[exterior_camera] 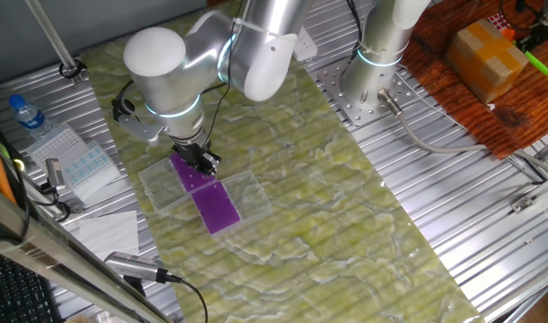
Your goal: Transfer all small pipette tips from one holder to another
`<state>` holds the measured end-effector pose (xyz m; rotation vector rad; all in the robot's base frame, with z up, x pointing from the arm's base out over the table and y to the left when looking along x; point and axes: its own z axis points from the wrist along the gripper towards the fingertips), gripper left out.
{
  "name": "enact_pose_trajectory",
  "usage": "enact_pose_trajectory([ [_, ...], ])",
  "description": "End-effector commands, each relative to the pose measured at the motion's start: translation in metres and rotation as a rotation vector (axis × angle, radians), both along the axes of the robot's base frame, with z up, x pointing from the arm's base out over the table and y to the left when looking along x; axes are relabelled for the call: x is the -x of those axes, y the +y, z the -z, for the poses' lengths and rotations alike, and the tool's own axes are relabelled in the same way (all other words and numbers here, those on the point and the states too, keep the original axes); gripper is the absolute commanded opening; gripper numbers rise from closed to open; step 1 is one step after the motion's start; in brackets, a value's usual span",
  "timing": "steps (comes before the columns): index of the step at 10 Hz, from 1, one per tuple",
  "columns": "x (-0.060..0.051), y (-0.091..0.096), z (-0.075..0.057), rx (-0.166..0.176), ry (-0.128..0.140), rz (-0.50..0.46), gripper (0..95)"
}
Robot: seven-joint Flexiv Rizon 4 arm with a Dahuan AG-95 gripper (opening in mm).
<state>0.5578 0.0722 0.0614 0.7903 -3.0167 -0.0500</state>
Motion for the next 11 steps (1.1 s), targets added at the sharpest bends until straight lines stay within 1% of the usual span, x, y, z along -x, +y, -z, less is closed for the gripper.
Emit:
enact_pose_trajectory([
  [1,0.0002,0.0008,-0.0003,-0.002,0.001,0.003,19.0],
  [2,0.0001,0.0018,0.0019,-0.002,-0.005,0.007,19.0],
  [5,-0.0009,0.0026,0.0039,-0.001,-0.007,0.008,19.0],
  [8,-0.0017,0.0045,0.0074,-0.001,-0.015,0.013,19.0],
  [9,-0.0018,0.0045,0.0077,-0.001,-0.015,0.013,0.0],
  [11,-0.0018,0.0046,0.0083,-0.001,-0.019,0.012,0.0],
])
